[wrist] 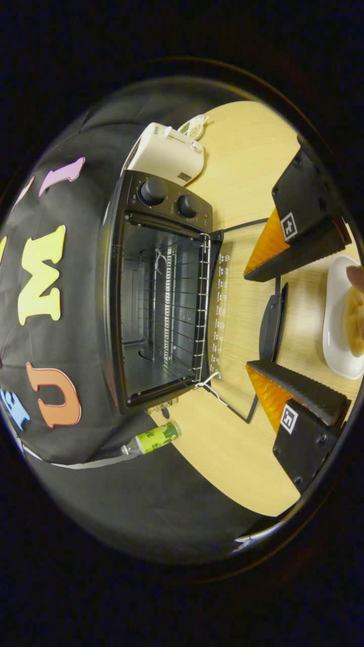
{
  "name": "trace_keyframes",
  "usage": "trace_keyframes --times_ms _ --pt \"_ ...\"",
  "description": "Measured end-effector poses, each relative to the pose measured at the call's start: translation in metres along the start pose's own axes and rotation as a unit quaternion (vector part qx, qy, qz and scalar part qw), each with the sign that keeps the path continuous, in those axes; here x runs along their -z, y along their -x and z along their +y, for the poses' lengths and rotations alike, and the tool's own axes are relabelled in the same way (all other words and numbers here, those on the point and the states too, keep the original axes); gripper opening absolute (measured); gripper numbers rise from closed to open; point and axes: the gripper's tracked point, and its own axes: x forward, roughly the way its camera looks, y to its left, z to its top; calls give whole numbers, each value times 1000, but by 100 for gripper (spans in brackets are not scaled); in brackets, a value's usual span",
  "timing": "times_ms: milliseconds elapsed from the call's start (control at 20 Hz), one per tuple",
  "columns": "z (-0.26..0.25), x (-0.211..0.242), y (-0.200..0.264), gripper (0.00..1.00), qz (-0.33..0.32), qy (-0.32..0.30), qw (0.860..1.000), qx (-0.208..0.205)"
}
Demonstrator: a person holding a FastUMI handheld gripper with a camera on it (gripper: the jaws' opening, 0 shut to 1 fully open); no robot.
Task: Open the toaster oven, put the food inside, and close the toaster oven door.
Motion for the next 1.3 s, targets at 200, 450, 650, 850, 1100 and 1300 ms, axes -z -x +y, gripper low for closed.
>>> trace_keyframes --times_ms 200,450,650,850,1100,1300 --pt "2 -1 5 100 -3 2 1000 -2" --pt "3 -6 36 100 -26 1 1000 -10" --pt "5 -5 80 100 -82 -1 996 -22" --pt "10 25 119 100 -139 24 989 -34" --pt "6 71 140 100 -178 37 983 -26" --pt "3 107 132 100 -168 42 985 -24"
